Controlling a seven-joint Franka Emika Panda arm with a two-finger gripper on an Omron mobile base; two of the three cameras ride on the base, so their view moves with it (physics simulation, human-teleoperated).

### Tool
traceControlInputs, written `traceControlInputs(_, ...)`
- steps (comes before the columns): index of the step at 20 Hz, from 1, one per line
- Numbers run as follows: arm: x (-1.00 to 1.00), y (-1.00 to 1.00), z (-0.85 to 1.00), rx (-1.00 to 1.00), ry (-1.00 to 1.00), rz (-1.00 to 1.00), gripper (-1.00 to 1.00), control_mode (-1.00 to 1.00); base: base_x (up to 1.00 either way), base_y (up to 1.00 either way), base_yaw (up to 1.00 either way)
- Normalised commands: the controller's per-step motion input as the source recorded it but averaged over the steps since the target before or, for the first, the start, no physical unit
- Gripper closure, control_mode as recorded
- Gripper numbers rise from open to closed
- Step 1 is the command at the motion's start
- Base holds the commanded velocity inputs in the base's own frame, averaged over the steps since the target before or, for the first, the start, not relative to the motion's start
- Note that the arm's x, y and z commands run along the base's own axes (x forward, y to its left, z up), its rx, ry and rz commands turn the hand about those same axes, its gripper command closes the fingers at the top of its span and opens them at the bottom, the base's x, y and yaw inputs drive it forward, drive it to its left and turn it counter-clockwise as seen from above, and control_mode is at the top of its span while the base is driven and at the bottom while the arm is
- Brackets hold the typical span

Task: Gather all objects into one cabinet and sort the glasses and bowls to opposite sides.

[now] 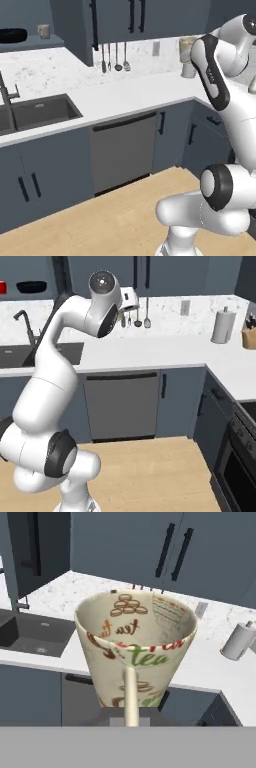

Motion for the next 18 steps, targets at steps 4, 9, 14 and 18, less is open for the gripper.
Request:
traceControlInputs(4,0.00,0.00,0.00,0.00,0.00,0.00,1.00,1.00,0.00,1.00,0.15)
traceControlInputs(9,0.00,0.00,0.00,0.00,0.00,0.00,1.00,1.00,0.01,1.00,0.25)
traceControlInputs(14,0.00,0.00,0.00,0.00,0.00,0.00,1.00,1.00,0.14,0.91,0.45)
traceControlInputs(18,0.00,0.00,0.00,0.00,0.00,0.00,1.00,1.00,0.01,0.73,0.35)
